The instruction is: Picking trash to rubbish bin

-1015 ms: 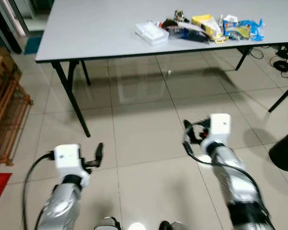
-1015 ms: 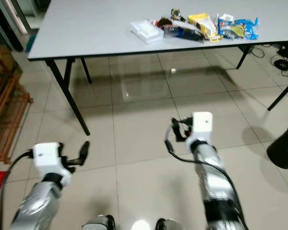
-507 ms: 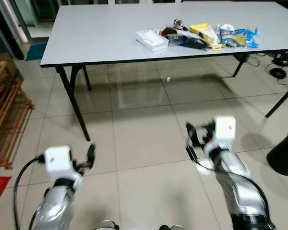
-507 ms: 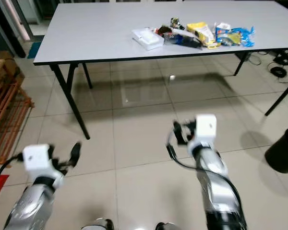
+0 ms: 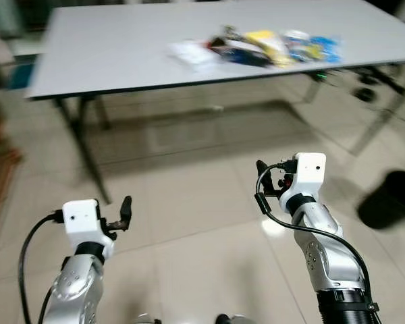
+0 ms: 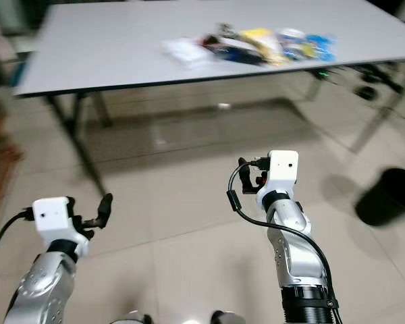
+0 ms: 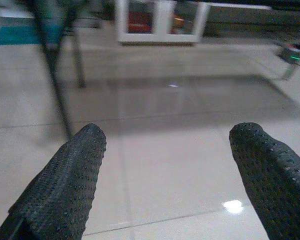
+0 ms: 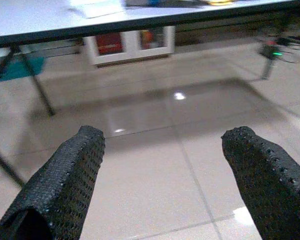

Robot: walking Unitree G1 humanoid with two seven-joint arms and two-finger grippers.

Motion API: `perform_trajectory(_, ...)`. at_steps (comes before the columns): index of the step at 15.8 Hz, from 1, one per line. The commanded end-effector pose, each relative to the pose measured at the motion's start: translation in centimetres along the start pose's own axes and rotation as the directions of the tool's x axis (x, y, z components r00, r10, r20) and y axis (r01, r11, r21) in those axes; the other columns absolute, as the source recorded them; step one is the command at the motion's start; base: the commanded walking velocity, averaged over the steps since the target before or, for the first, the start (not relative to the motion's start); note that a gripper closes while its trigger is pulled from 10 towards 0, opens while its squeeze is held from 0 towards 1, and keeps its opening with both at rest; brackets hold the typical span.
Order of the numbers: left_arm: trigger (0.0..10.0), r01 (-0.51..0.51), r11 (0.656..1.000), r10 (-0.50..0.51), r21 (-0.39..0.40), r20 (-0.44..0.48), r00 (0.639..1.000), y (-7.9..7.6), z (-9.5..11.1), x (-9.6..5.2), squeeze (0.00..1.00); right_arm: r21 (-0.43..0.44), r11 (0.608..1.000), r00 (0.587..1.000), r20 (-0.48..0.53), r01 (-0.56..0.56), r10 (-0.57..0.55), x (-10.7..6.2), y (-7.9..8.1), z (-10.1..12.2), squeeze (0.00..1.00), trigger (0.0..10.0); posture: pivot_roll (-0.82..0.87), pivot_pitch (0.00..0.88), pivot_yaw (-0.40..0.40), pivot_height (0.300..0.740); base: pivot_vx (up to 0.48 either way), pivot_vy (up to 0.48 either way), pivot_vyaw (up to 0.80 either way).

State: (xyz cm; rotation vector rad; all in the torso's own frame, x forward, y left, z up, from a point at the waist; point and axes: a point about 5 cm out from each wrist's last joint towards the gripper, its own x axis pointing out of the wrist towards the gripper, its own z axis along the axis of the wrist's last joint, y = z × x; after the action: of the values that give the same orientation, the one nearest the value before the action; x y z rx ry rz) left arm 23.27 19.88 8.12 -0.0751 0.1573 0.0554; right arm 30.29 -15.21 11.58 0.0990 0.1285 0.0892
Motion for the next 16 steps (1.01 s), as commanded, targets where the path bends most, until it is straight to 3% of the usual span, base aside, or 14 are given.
perform_trajectory(1,10.0,0.033,0.999,-0.033,0.003,0.006,0.999,-0.7,0.1,0.5,0.0,0.004,1.0,1.0,-0.01,0.021,-0.021,0.1,-0.2,0.1,0.0,10.0,-0.07,0.092,-0.051,0.74,0.0,0.0,-0.8)
perform_trajectory(3,10.0,0.049,0.998,-0.049,-0.043,0.008,0.999,-1.5,0.4,1.3,0.0,0.0,1.0,1.0,-0.025,0.009,-0.009,0.2,0.2,-0.5,0.0,10.0,-0.06,0.099,-0.046,0.74,0.0,0.0,-0.8)
perform_trajectory(5,10.0,0.102,0.994,-0.102,-0.03,0.019,0.995,-2.8,0.8,1.6,0.0,0.008,1.0,1.0,-0.028,0.006,-0.006,0.3,0.8,-0.7,0.0,10.0,-0.06,0.1,-0.043,0.74,0.0,0.0,-0.8)
perform_trajectory(8,10.0,0.107,0.994,-0.107,0.014,0.01,0.994,-3.2,0.6,2.0,0.0,0.015,1.0,1.0,-0.03,-0.003,0.003,0.3,1.3,-0.9,0.0,10.0,-0.06,0.104,-0.03,0.74,0.0,0.0,-0.8)
perform_trajectory(11,10.0,0.127,0.991,-0.126,0.03,-0.01,0.992,-3.1,0.2,1.2,0.0,0.026,1.0,0.999,-0.039,-0.005,0.006,-0.3,2.1,-1.6,0.0,10.0,-0.05,0.124,0.0,0.74,0.0,0.0,-0.8)
perform_trajectory(12,10.0,0.149,0.985,-0.146,0.084,-0.036,0.989,-3.1,-0.2,0.6,0.0,0.027,1.0,0.999,-0.053,-0.007,0.008,-0.6,2.2,-2.4,0.0,10.0,-0.04,0.118,0.02,0.74,0.0,0.0,-0.8)
perform_trajectory(13,10.0,0.157,0.984,-0.154,0.089,-0.048,0.987,-3.0,-0.4,0.3,0.0,0.032,0.999,0.998,-0.061,-0.005,0.007,-0.6,2.1,-2.6,0.0,10.0,-0.04,0.115,0.023,0.74,0.0,0.0,-0.79)
perform_trajectory(16,10.0,0.181,0.979,-0.176,0.088,-0.063,0.982,-3.1,-0.4,-0.1,0.0,0.018,1.0,0.999,-0.055,0.001,-0.001,0.3,1.5,-2.0,0.0,10.0,-0.03,0.128,-0.004,0.74,0.0,0.0,-0.79)
